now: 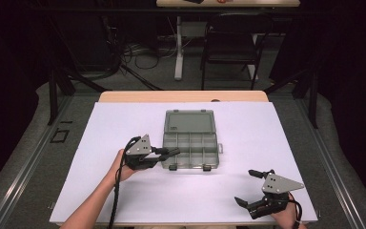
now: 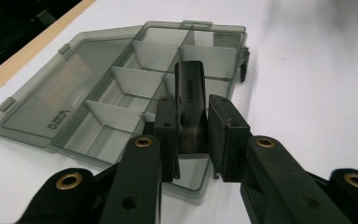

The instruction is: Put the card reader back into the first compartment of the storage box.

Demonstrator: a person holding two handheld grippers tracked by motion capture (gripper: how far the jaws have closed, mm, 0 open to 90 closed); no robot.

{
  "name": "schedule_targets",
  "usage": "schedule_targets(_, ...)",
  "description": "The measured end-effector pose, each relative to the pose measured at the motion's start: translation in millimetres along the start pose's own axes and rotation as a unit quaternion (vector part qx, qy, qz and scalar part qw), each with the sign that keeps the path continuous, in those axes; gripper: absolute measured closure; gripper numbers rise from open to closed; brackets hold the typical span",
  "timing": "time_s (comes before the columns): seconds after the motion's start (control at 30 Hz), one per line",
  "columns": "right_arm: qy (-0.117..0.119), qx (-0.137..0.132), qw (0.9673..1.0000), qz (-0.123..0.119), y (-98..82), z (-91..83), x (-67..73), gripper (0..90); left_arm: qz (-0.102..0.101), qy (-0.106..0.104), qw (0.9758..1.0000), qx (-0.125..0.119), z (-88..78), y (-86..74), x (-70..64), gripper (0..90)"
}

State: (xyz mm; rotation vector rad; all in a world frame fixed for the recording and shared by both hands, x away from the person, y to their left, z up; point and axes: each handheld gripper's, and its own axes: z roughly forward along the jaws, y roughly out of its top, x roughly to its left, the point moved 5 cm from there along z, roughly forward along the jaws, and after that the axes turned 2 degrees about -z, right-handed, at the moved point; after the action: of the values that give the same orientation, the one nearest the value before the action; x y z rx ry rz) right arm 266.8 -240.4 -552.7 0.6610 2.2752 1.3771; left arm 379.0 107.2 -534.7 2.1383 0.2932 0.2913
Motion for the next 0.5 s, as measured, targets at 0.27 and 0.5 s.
schedule_targets(0.27,-0.002,0.003,1.0000,0.000,-0.5,1.2,0.0,0.0,-0.018,0.022,0.9996,-0.008,-1.4,-0.2,4.9,74.5)
schedule_targets(0.5,-0.002,0.004,1.0000,0.001,-0.9,0.5,-0.3,0.0,-0.038,0.051,0.9979,-0.008,1.9,-0.7,9.6,74.5)
